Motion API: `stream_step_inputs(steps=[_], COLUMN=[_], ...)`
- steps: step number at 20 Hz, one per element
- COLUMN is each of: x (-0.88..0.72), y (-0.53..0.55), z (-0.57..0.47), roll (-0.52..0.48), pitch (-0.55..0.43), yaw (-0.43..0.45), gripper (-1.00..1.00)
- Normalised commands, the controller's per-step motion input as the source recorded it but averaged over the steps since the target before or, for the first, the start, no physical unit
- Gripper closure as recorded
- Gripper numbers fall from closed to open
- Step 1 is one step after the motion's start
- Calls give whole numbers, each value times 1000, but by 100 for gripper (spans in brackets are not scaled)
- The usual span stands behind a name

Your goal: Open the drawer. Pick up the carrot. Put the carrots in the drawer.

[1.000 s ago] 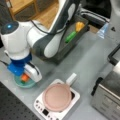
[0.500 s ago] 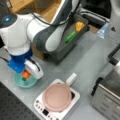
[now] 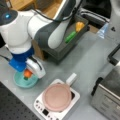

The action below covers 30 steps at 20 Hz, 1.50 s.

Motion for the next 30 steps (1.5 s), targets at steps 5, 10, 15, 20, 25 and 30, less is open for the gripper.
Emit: stream_step_inputs(steps=[5, 10, 15, 20, 25, 30], x=[-271, -322, -306, -363, -497, -526], y=[280, 230, 246, 292, 219, 4], z=[128, 52, -52, -37, 13, 3], roll=[-128, -183, -167, -164, -175, -221], pitch=[10, 14, -59, -119, -169, -202], yaw=[-57, 39, 69, 71, 204, 376], gripper=[100, 100, 100, 100, 100, 100])
